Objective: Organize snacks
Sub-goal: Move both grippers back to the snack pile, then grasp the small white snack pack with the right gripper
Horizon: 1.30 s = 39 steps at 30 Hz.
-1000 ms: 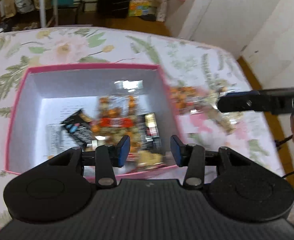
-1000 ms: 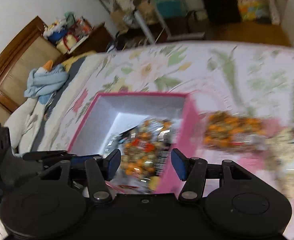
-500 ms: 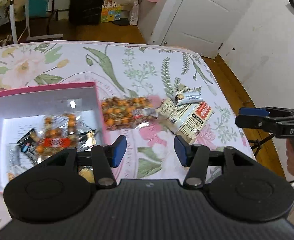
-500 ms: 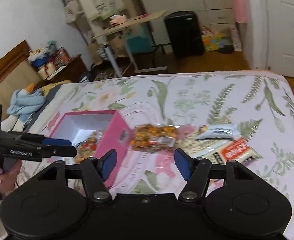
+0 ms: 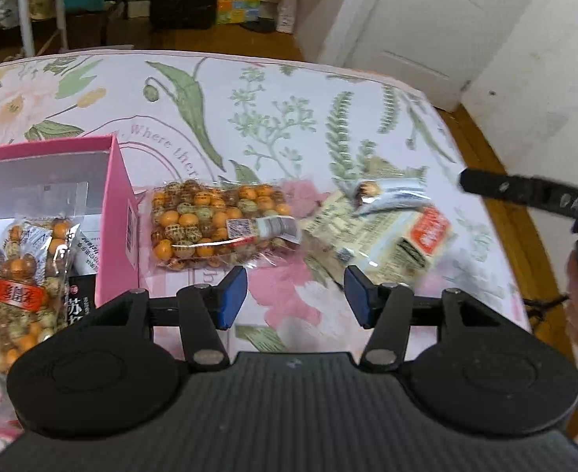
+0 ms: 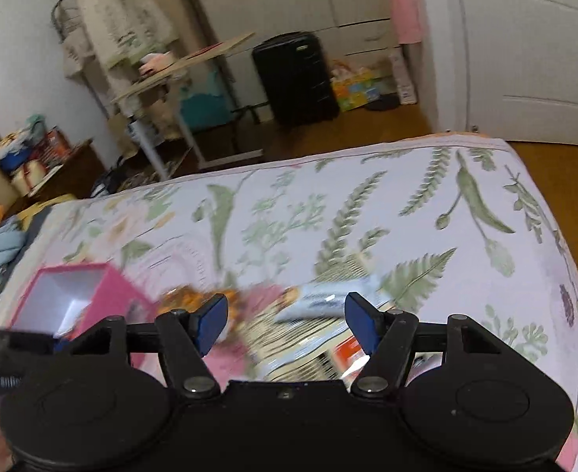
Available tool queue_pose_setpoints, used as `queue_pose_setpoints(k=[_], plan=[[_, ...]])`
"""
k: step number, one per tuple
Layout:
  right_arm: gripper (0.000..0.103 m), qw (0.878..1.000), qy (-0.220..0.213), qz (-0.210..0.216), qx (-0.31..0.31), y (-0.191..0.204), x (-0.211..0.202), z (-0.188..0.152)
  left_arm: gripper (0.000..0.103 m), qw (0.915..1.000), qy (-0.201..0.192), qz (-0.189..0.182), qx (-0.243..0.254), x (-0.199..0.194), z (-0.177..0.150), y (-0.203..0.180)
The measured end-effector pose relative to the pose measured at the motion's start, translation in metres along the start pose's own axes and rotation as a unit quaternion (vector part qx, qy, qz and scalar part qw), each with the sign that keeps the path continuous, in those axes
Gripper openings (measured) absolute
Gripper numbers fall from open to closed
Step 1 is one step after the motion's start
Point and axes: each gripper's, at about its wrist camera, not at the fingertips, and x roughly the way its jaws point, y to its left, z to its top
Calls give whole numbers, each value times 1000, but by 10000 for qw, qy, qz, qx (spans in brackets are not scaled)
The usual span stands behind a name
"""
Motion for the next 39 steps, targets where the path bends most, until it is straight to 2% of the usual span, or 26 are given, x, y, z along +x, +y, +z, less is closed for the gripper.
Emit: queue_pose_setpoints(k=[2, 5, 10, 16, 21, 23, 24, 26, 28, 31, 34, 39], plan=[[71, 9999, -104, 13, -19, -7, 11, -1, 53, 9997, -108, 228, -48, 12, -3, 1], [71, 9997, -59, 4, -242, -9, 28, -5, 53, 9996, -55, 256, -114, 27, -7, 5], [71, 9988, -89, -116, -474, -14, 47, -9, 53, 9994, -222, -20, -281, 40, -3, 3], [73, 10000, -29, -81, -24, -36, 72, -4, 53, 9975, -248, -381, -550, 69, 16, -13], [73, 9989, 137, 93, 442, -46, 76, -11, 53, 9909, -345, -774, -1049, 99, 29, -23], [65, 9986, 169, 131, 486, -48, 76, -15, 51, 9899, -283, -909, -1050, 111, 32, -29], [57, 9984, 212, 181, 485, -49, 78, -16, 50, 9898, -230, -962, -1025, 116, 32, -32], [48, 9976, 298, 339, 528, -51, 79, -18, 38, 9896, -211, -1045, -961, 124, 33, -37], [39, 9978, 340, 349, 446, -49, 80, -19, 38, 9900, -256, -1082, -863, 126, 33, -41], [38, 9982, 369, 319, 359, -49, 78, -20, 38, 9904, -109, -1215, -651, 125, 33, -43], [38, 9979, 379, 362, 370, -51, 71, -20, 38, 9874, 129, -1439, -643, 121, 29, -42], [38, 9967, 662, 406, 224, -45, 58, -24, 38, 9873, 369, -1488, -415, 107, 17, -48]])
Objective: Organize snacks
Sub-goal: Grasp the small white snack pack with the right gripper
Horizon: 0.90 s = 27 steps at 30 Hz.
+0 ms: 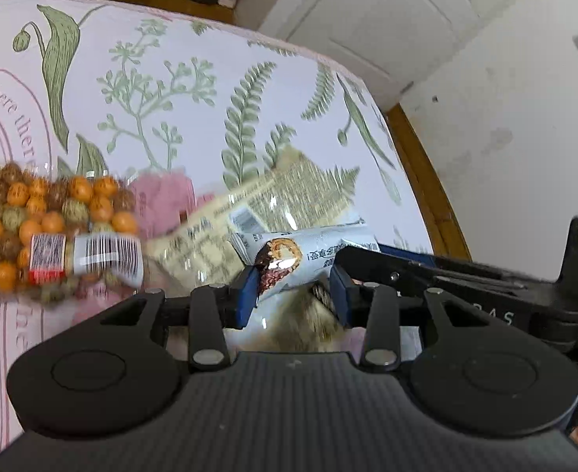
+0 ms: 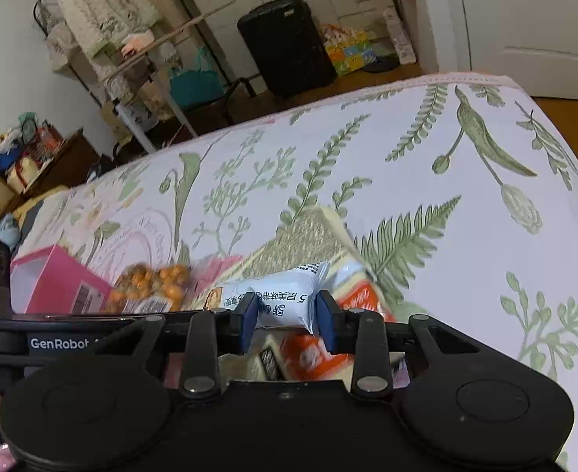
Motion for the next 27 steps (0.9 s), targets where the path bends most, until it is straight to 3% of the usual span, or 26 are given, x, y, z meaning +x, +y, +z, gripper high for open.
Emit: queue_pose_setpoints(k=[10, 27], plan=[[37, 9991, 357, 231, 21, 26, -30, -23, 40, 9982, 290, 331, 415, -47, -34, -22], [36, 9901, 602, 568, -1138, 154, -69, -4, 40, 9975, -200, 568, 383, -173, -63, -8]])
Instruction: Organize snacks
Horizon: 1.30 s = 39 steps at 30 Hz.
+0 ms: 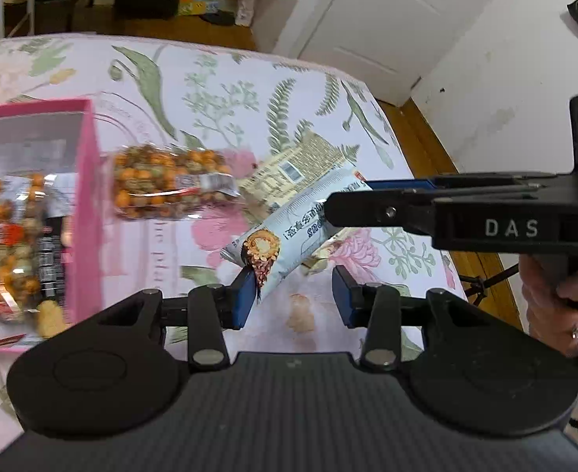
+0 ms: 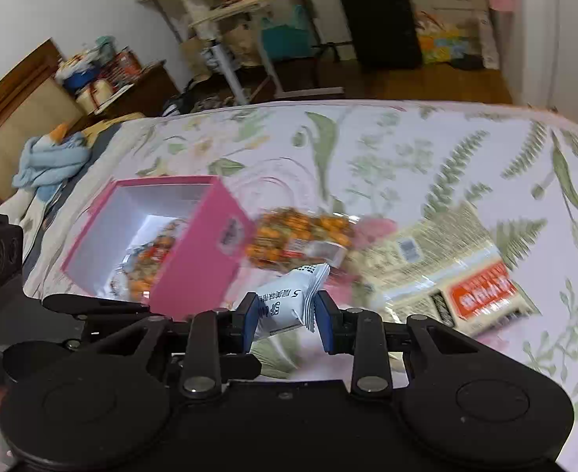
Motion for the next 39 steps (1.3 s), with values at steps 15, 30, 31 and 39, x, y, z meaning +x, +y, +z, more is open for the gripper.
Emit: queue_pose_setpoints(k=[15, 30, 31, 39], plan=[[36, 9981, 121, 563, -206, 98, 71, 40, 40, 9960, -385, 780, -223, -72, -2, 96], [47, 9986, -126, 66, -502, 107, 90, 43, 49, 9906, -577, 1149, -468, -64, -14, 120], [49, 9989, -179, 17, -442, 101, 81, 40, 51, 9902, -613, 1210, -320, -66, -14, 114], [53, 9991, -319, -263, -13, 49, 2, 7, 53, 9953, -576, 751, 199, -70, -5, 77]])
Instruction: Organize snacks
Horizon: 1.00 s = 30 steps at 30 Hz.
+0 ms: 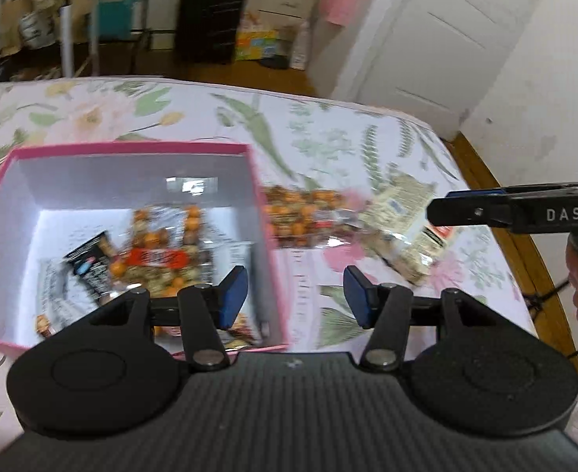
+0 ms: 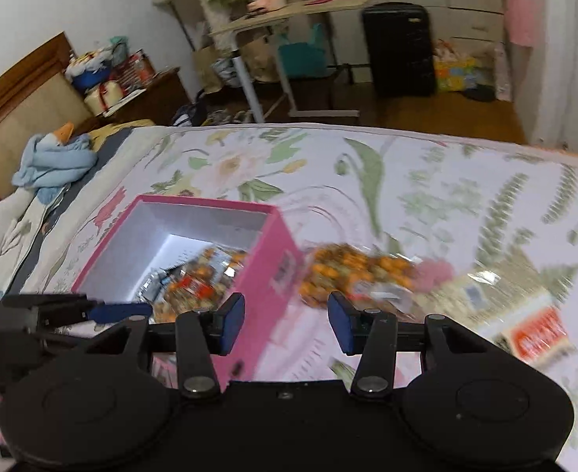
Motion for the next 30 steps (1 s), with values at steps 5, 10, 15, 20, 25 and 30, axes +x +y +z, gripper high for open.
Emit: queue_pose_setpoints(k=[5, 10, 15, 20, 25, 30], plan=[[53, 9993, -133, -215, 275, -33, -37, -10, 53, 9982, 128, -331, 490, -1, 16, -34], [67, 9949, -505, -344, 803, -71, -55, -25, 67, 9947, -36, -478, 906, 13, 38, -71], [75, 9811, -851, -566, 1646, -119, -35, -57, 70, 9874, 69, -427, 1521, 53, 53, -103], [77, 9765, -769, -751, 1866, -149, 3, -82, 70, 9863, 450, -642, 1448, 114, 68, -116], [77, 9781, -506, -553, 1942, -160, 36, -95, 70, 9851, 642, -900, 1316, 179, 78, -123], [81, 9858, -119, -654, 1540, -154, 70, -101, 70, 9827, 771, -893, 1428, 232, 83, -134]])
